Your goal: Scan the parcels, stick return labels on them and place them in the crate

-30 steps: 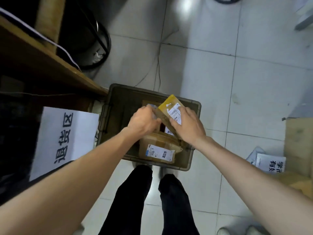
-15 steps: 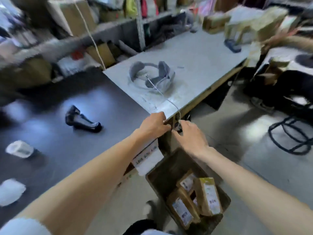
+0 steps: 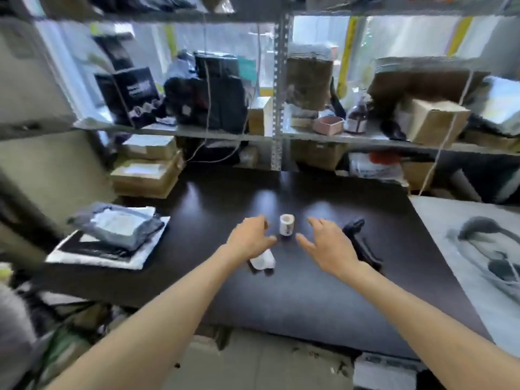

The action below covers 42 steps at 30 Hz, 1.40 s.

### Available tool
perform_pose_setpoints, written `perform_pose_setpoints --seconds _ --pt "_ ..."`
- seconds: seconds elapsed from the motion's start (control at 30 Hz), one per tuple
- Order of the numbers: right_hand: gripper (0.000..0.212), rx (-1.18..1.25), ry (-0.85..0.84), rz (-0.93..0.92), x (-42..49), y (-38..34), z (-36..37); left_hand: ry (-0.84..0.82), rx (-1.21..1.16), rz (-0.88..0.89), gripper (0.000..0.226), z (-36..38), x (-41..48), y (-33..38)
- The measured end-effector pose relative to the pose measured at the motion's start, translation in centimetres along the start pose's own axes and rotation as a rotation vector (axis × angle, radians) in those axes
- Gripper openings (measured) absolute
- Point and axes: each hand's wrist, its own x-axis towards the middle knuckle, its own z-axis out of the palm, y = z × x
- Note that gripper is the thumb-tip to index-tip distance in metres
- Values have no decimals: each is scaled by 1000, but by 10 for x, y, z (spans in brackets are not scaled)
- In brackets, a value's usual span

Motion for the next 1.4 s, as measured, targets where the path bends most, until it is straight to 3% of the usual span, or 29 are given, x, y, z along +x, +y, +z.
perform_pose_setpoints --seconds 0.23,0.43,0.63,0.8,1.07,1.27,1.4 --pt "61 35 -118 -268 80 -183 68 143 4 -266 33 -85 -28 -177" --pt "58 37 -195 -350 125 -266 112 174 -34 -373 25 -118 -25 -254" --pt "56 19 -250 -387 178 -296 146 182 -70 -442 38 -137 24 -296" --pt "62 81 -276 -379 247 -311 160 210 -93 -472 40 -162 84 -320" --pt "55 118 -333 -299 351 -335 191 276 -218 -539 39 -207 185 -373" --pt "55 220 -265 -175 445 -359 217 358 -348 -544 36 -247 294 -423" --pt "54 113 -193 -213 506 -373 234 449 -465 -596 45 -261 361 -459"
